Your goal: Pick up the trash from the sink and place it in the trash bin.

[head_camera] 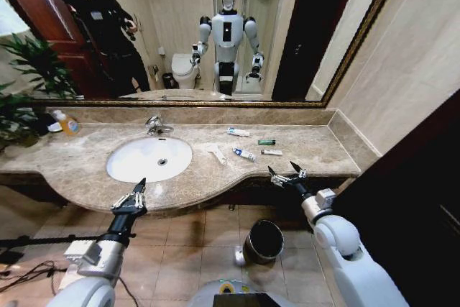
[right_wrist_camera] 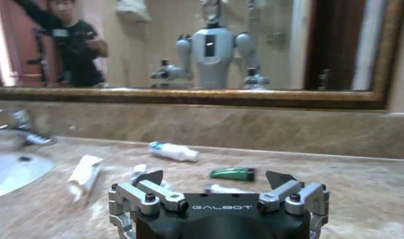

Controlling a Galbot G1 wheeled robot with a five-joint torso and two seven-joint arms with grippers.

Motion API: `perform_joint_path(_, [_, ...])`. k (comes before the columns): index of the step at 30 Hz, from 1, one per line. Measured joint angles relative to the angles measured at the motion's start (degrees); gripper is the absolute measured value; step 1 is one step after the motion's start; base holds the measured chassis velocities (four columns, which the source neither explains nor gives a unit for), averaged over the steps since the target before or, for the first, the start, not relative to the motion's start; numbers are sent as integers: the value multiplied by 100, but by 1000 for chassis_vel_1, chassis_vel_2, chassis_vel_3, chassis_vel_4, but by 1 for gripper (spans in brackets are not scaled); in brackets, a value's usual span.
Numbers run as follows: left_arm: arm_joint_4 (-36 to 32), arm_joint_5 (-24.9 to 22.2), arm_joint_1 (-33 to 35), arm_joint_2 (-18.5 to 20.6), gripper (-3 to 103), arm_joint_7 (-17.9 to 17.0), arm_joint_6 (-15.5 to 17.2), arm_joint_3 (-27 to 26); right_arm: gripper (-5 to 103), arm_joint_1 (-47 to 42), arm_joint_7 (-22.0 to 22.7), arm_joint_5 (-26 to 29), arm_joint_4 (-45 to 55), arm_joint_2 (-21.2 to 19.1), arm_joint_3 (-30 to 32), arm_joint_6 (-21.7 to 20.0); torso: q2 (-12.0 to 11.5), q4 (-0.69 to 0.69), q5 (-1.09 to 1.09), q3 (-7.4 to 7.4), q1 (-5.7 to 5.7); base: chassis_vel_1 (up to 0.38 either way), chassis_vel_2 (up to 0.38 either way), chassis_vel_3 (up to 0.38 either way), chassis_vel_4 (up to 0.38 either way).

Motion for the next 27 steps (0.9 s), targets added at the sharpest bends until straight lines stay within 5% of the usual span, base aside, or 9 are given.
perform_joint_path(9, [0,0,0,0,0,0,0,0,100,-460,-257,317,165,-62,410,413,0,0,1,0,0,0,0,0,0])
perform_joint_path(16, [0,0,0,0,0,0,0,0,100,-971,-241,869,-1,-39,785,1371,0,-1,2,0,-1,0,0,0,0])
perform_joint_path(27, [0,0,0,0,0,0,0,0,100,-674,-405,881,-62,46,719,1100,0,0,0,0,-1,0,0,0,0])
